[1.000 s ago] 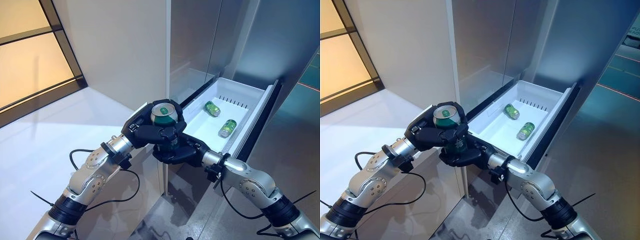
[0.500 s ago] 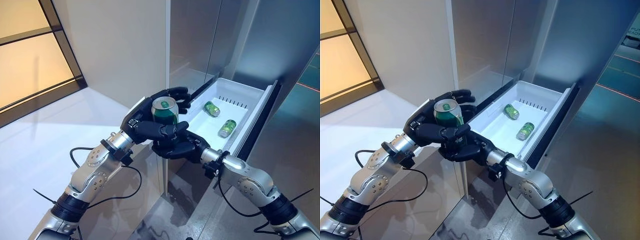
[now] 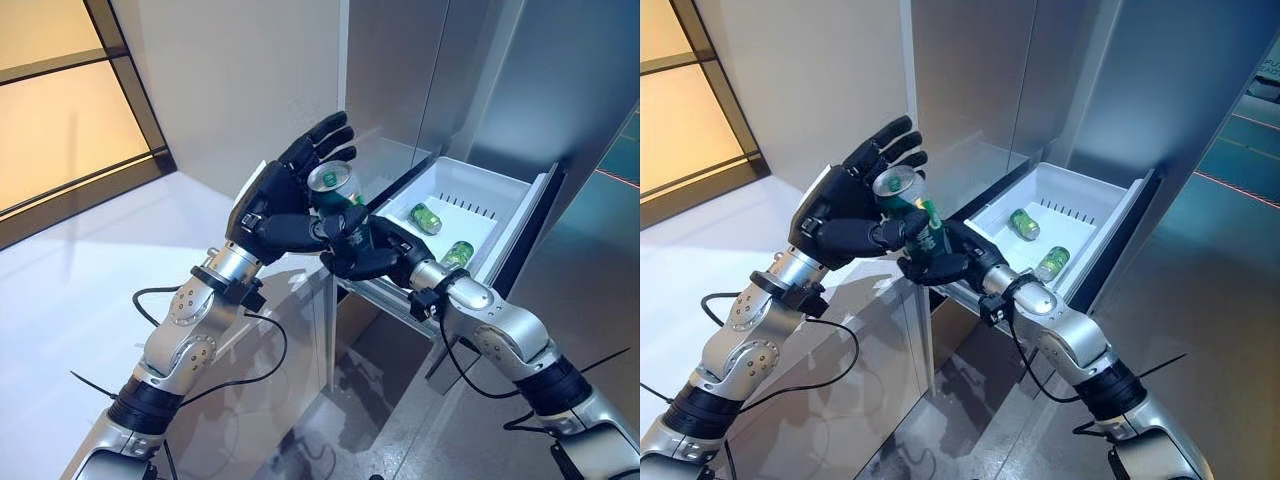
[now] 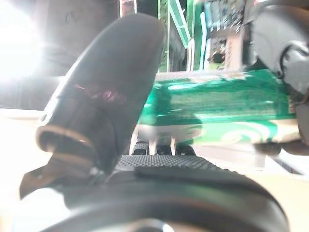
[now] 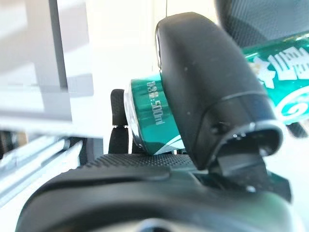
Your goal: Put drinks into fridge and close the fridge
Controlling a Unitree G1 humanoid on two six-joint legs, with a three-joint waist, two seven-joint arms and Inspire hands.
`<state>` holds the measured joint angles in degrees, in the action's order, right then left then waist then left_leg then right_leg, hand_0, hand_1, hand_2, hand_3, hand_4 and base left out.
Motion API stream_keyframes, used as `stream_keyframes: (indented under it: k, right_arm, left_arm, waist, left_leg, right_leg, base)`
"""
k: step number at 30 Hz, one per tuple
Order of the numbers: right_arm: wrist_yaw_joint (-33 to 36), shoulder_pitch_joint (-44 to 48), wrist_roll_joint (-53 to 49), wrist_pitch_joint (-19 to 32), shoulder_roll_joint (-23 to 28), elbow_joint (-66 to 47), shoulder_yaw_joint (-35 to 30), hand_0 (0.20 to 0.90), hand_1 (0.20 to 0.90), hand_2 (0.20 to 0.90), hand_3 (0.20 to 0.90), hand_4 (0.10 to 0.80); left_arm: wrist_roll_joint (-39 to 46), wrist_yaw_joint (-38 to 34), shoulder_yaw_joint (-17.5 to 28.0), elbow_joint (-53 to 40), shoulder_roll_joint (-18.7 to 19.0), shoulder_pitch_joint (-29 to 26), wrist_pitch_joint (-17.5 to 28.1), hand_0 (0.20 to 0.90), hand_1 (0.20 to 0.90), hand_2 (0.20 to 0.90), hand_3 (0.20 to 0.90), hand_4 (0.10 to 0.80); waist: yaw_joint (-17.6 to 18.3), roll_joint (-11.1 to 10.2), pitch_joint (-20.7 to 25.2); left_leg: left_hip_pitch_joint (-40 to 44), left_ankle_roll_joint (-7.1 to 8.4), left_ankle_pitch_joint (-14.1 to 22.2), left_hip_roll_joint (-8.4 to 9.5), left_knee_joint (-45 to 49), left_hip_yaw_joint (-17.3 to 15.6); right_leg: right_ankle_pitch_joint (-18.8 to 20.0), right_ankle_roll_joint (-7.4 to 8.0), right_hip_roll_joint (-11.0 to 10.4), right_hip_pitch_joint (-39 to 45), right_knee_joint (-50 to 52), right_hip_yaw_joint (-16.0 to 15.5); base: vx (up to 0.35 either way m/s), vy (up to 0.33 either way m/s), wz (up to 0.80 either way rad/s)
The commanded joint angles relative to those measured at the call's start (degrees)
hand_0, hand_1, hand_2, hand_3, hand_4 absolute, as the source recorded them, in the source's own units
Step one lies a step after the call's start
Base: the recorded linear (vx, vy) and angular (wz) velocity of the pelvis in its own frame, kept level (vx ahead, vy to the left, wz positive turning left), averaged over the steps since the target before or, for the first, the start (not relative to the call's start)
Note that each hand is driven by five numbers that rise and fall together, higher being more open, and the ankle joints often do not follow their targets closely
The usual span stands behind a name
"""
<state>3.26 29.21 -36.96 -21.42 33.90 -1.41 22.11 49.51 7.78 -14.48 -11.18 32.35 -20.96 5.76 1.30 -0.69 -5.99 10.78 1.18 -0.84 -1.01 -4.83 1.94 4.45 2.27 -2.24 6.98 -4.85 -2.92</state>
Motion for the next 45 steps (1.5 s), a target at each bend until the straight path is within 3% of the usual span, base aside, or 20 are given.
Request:
stream_keyframes:
  k: [1, 9, 13, 16, 19, 23, 28, 33, 36, 40, 45]
  right_arm:
    - [7.7, 15.1, 3.0, 8.1, 4.3, 8.5, -12.5, 0.300, 0.300, 0.300, 0.200, 0.100]
    - [10.3, 20.0, 3.5, 11.2, 10.8, 24.0, -12.9, 0.300, 0.300, 0.300, 0.200, 0.100]
    - [10.8, 22.3, 5.6, 12.6, 13.0, 30.2, -11.2, 0.300, 0.300, 0.300, 0.200, 0.100]
    - [11.4, 25.4, 6.5, 13.0, 15.2, 37.2, -8.8, 0.300, 0.300, 0.300, 0.200, 0.100]
    - [11.0, 27.6, 6.4, 12.6, 16.8, 42.0, -7.3, 0.300, 0.300, 0.300, 0.200, 0.100]
    - [10.0, 31.1, 7.0, 12.5, 18.5, 48.0, -4.5, 0.300, 0.300, 0.300, 0.200, 0.100]
    - [7.2, 35.6, 8.3, 12.5, 20.6, 55.3, -2.0, 0.300, 0.300, 0.300, 0.200, 0.100]
    - [2.9, 40.1, 12.9, 7.3, 21.4, 60.7, 1.6, 0.300, 0.300, 0.300, 0.200, 0.100]
    - [-4.2, 40.4, 18.4, 2.4, 21.4, 64.4, 4.6, 0.300, 0.300, 0.300, 0.200, 0.100]
    - [-10.1, 38.8, 22.4, -0.2, 20.7, 66.2, 5.8, 0.300, 0.300, 0.300, 0.200, 0.100]
    - [-12.1, 37.7, 23.8, -0.3, 19.5, 68.1, 5.5, 0.300, 0.300, 0.300, 0.200, 0.100]
  left_arm:
    - [-1.3, 0.1, 1.9, -0.8, -0.6, -10.8, 5.4, 0.900, 0.900, 0.900, 0.900, 0.800]
    - [1.7, 4.9, 0.6, 2.3, -0.2, -8.2, -4.6, 0.900, 0.900, 0.900, 0.900, 0.800]
    - [6.0, 8.9, -1.1, 3.0, -0.4, -5.8, -12.8, 0.900, 0.900, 0.900, 0.900, 0.800]
    - [10.3, 13.4, -4.3, 3.4, -1.7, -1.6, -21.4, 0.900, 0.900, 0.900, 0.900, 0.800]
    - [10.9, 17.8, -7.7, 3.4, -1.8, 2.9, -26.8, 0.900, 0.900, 0.900, 0.900, 0.800]
    - [10.2, 20.6, -12.9, 4.0, 0.5, 7.5, -29.4, 0.900, 0.900, 0.900, 0.900, 0.800]
    - [4.4, 22.7, -17.6, 9.0, 2.7, 10.6, -27.8, 0.900, 0.900, 0.900, 0.900, 0.800]
    - [-6.8, 21.5, -22.0, 20.1, 2.9, 10.1, -20.7, 0.900, 0.900, 0.900, 0.900, 0.800]
    - [-14.9, 16.4, -23.9, 29.6, 0.7, 9.9, -15.1, 0.900, 0.900, 0.900, 0.900, 0.800]
    - [-20.6, 11.5, -23.4, 39.6, -1.9, 10.5, -11.7, 0.900, 0.900, 0.900, 0.900, 0.800]
    - [-25.2, 8.9, -18.9, 52.3, -4.9, 11.1, -7.7, 0.900, 0.900, 0.900, 0.900, 0.800]
  waist:
    - [-1.1, -2.3, 4.2]
    - [-3.1, -2.4, 3.5]
    - [-4.2, -2.2, 2.9]
    - [-5.5, -1.8, 2.2]
    - [-6.5, -1.4, 1.4]
    - [-7.6, -0.5, -0.3]
    - [-9.2, 0.2, -2.4]
    - [-10.3, 0.2, -6.4]
    - [-10.5, -0.4, -8.3]
    - [-10.7, -1.1, -9.7]
    - [-11.1, -1.2, -12.0]
  left_leg:
    - [-0.4, -2.56, 1.5, 3.28, 0.0, -1.1]
    - [-0.3, -2.27, 1.6, 3.24, -0.1, 0.4]
    - [-0.4, -2.18, 1.4, 3.22, 0.0, 1.0]
    - [-0.5, -2.07, 1.2, 3.23, 0.2, 1.5]
    - [-0.8, -1.98, 1.0, 3.22, 0.6, 1.9]
    - [-1.9, -1.92, 0.6, 3.31, 1.0, 2.8]
    - [-4.2, -1.95, 0.5, 3.39, 1.8, 4.1]
    - [-8.8, -2.17, -0.2, 3.37, 3.2, 5.0]
    - [-10.3, -2.18, -0.8, 3.05, 3.1, 5.0]
    - [-11.0, -2.08, -1.1, 2.72, 3.3, 5.1]
    - [-12.8, -1.94, -1.5, 2.62, 3.5, 5.1]
  right_leg:
    - [-2.6, -0.15, 0.6, 2.0, 2.1, 0.3]
    - [-2.8, -0.06, 0.4, 2.8, 1.7, -1.3]
    - [-2.8, -0.04, 0.2, 3.0, 1.7, -2.1]
    - [-2.7, -0.01, -0.1, 3.2, 1.7, -3.1]
    - [-2.8, 0.04, -0.3, 3.2, 1.9, -3.7]
    - [-2.9, 0.18, -0.5, 2.5, 2.5, -4.5]
    - [-3.5, 0.16, -0.7, 0.8, 3.3, -5.4]
    - [-3.4, -0.21, -0.4, -3.2, 4.4, -5.3]
    - [-3.3, -0.47, 0.0, -4.7, 4.7, -5.1]
    - [-3.2, -0.68, 0.3, -5.5, 5.2, -5.2]
    - [-2.8, -0.86, 0.3, -7.2, 5.5, -5.5]
  base:
    - [0.030, -0.003, 0.05]
    - [0.023, -0.006, 0.14]
    - [0.038, -0.003, 0.06]
    - [0.061, 0.005, 0.15]
    - [0.048, 0.013, 0.07]
    - [0.015, 0.015, 0.21]
    - [-0.022, -0.019, 0.22]
    - [-0.165, -0.082, 0.16]
    - [-0.051, -0.077, 0.17]
    - [-0.008, -0.062, 0.03]
    - [-0.063, -0.026, 0.02]
